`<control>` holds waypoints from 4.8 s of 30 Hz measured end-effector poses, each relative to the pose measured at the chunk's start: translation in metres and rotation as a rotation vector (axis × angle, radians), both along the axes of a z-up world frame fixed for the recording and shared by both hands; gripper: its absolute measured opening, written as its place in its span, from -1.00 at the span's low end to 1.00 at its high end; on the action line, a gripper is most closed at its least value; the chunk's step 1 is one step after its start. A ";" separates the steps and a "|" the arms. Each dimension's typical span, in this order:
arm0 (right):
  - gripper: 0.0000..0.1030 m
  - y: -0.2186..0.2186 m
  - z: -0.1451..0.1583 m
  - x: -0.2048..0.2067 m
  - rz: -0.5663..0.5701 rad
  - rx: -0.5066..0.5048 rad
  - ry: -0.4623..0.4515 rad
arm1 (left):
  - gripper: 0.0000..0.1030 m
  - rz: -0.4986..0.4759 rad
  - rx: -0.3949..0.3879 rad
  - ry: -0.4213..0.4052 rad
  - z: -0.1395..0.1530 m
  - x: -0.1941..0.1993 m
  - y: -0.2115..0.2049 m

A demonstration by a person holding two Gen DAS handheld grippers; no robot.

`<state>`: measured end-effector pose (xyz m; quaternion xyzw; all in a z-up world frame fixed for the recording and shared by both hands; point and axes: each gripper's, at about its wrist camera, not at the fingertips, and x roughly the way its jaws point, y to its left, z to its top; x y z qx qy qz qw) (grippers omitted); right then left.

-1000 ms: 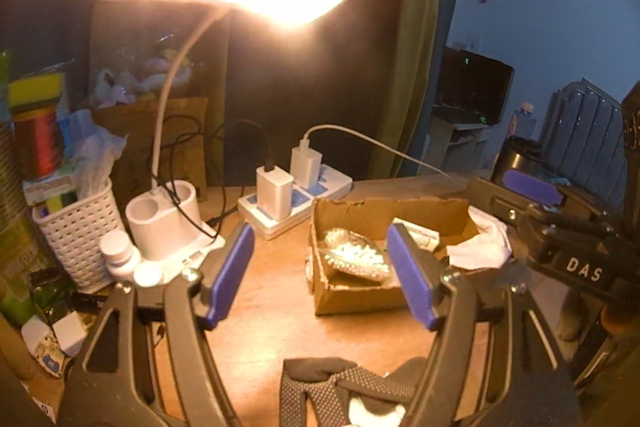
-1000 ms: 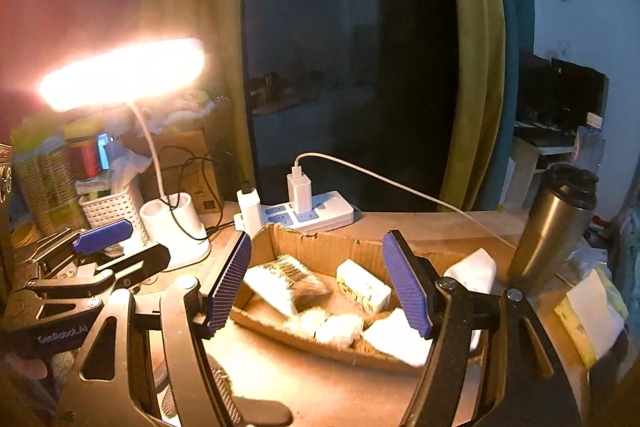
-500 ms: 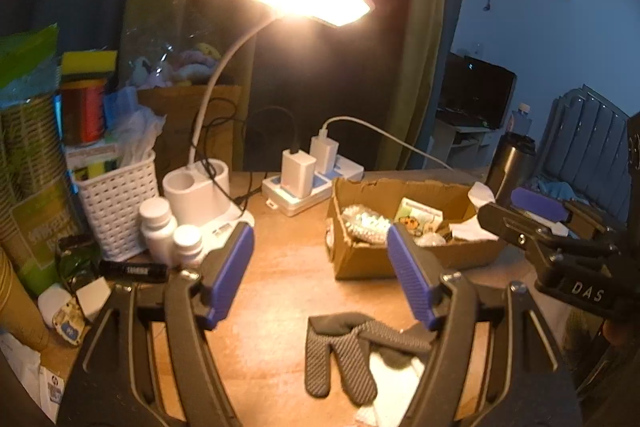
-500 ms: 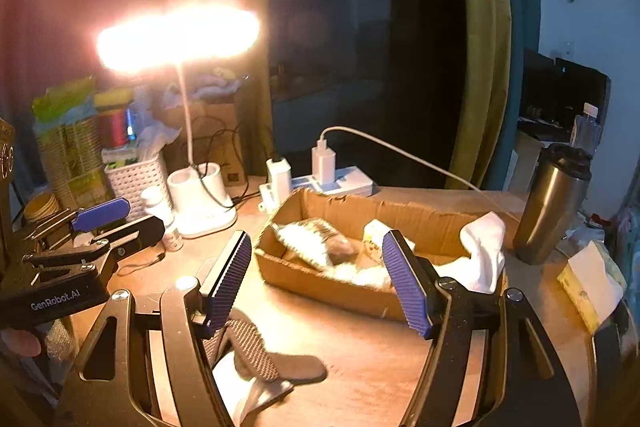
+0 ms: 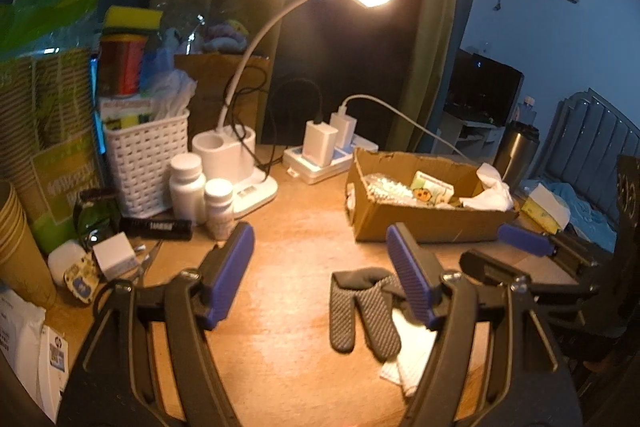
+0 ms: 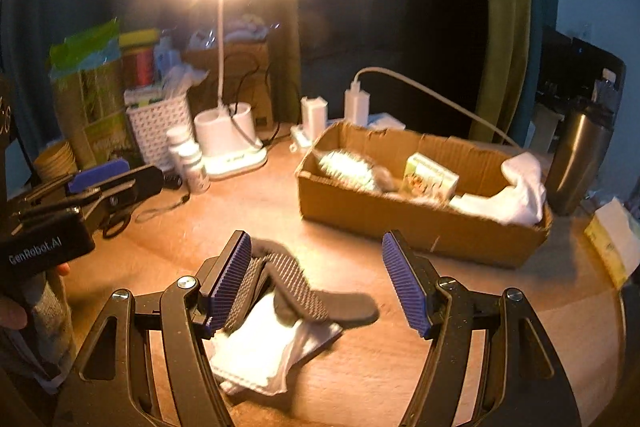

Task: Organize soft objects
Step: 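Move both tools back toward the grey gloves on the desk, then grasp the white cloth with the right tool while the left grasps the grey gloves, then carry the grey gloves and white cloth in both tools over the box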

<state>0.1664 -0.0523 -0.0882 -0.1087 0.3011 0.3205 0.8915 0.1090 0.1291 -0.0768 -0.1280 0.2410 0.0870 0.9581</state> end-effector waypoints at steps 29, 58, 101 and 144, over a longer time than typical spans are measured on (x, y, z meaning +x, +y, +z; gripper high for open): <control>-0.04 0.019 -0.072 -0.009 0.056 -0.169 0.223 | 0.37 0.011 -0.038 0.091 -0.035 -0.009 0.006; -0.82 -0.111 -0.025 0.000 -0.057 -0.012 0.125 | 0.37 -0.225 0.118 0.229 -0.038 0.072 -0.103; -0.82 -0.157 0.024 0.025 -0.162 0.068 0.012 | -0.56 -0.344 0.077 0.197 -0.015 0.078 -0.134; -0.82 -0.157 0.099 0.072 -0.182 0.129 -0.186 | -0.56 -0.330 0.135 -0.074 0.083 0.122 -0.138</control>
